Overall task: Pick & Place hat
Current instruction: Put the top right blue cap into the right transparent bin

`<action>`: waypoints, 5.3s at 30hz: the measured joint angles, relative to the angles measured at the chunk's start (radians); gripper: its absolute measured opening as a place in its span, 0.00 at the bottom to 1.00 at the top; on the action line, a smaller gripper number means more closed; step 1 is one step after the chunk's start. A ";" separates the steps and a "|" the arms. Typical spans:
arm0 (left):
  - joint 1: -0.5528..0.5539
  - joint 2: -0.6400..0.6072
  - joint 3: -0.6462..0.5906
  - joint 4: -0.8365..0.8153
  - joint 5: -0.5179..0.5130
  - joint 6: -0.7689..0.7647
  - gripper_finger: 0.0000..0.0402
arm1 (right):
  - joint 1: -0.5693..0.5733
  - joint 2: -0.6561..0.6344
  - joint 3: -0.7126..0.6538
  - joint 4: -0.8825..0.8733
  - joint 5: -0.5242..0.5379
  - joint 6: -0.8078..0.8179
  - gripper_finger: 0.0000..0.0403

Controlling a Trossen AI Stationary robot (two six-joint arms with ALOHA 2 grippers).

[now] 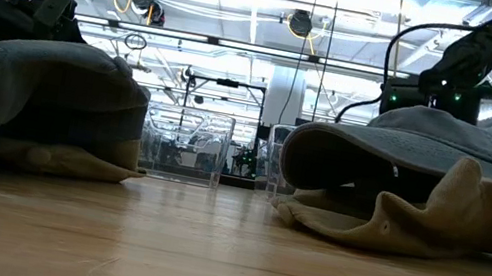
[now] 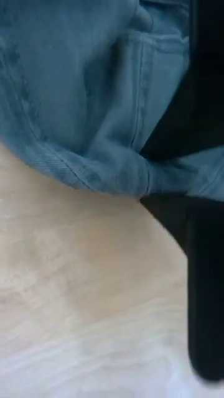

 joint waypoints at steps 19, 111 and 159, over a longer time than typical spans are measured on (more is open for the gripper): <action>0.000 0.000 0.000 0.000 0.000 0.000 0.53 | -0.001 -0.215 0.099 -0.265 0.193 0.078 0.00; 0.000 0.000 0.000 0.000 0.000 0.000 0.53 | 0.160 0.131 1.144 -0.294 0.465 -0.030 0.00; 0.000 0.000 0.000 0.000 0.000 0.000 0.53 | 0.091 0.183 0.568 0.328 0.285 -0.291 0.14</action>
